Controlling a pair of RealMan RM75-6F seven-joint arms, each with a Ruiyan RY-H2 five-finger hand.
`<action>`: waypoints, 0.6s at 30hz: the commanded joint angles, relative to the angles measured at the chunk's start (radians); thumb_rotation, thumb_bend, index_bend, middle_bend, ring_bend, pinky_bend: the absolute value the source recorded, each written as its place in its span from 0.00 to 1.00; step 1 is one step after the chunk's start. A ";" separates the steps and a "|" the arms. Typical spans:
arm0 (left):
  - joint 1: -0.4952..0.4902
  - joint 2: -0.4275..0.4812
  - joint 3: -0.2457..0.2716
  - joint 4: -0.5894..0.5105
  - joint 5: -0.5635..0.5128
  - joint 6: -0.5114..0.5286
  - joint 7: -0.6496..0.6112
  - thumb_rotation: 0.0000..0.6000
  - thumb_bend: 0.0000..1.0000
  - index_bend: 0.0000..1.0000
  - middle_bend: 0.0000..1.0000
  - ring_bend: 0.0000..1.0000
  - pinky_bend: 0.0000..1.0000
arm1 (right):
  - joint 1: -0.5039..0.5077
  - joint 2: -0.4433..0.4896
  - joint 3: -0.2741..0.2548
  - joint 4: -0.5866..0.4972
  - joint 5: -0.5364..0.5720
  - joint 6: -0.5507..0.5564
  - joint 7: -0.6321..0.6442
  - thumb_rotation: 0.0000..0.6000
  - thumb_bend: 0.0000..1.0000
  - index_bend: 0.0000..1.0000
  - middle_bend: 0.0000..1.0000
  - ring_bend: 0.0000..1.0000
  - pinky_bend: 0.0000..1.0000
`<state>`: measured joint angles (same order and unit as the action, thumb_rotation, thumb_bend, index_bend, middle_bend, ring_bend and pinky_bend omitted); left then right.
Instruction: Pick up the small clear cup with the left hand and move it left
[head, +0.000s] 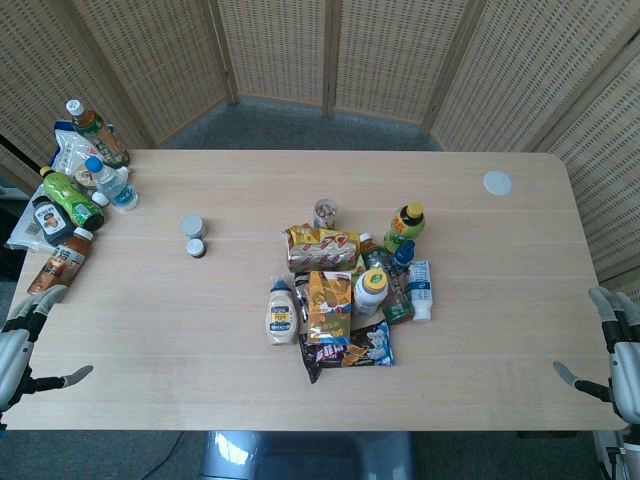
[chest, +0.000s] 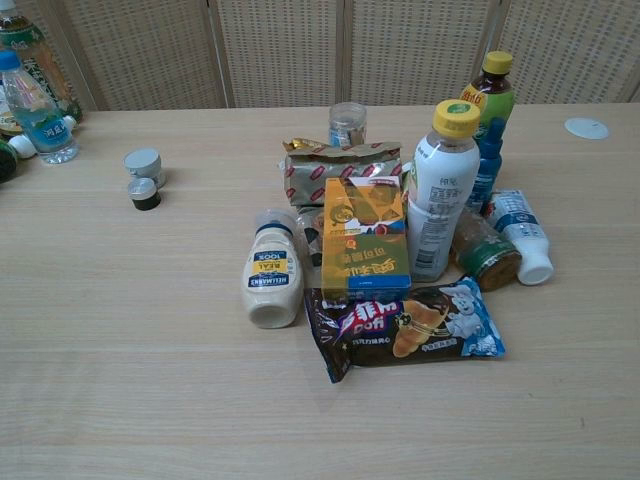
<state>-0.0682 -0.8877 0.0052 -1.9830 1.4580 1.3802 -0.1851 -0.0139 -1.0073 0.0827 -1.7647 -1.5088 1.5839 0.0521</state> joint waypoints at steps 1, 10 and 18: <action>0.000 -0.004 -0.001 0.002 -0.005 0.000 0.009 1.00 0.00 0.00 0.00 0.00 0.00 | -0.001 0.000 0.000 0.000 -0.001 0.002 0.000 1.00 0.00 0.00 0.00 0.00 0.00; -0.012 -0.024 -0.010 0.018 -0.034 -0.013 0.057 1.00 0.00 0.00 0.00 0.00 0.00 | -0.004 0.004 0.000 -0.004 -0.003 0.008 0.006 1.00 0.00 0.00 0.00 0.00 0.00; -0.129 -0.047 -0.076 0.090 -0.116 -0.138 0.178 1.00 0.00 0.00 0.00 0.00 0.00 | -0.003 0.005 0.006 0.000 0.014 0.002 0.012 1.00 0.00 0.00 0.00 0.00 0.00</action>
<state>-0.1639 -0.9293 -0.0498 -1.9166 1.3636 1.2757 -0.0423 -0.0165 -1.0023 0.0891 -1.7643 -1.4946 1.5859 0.0644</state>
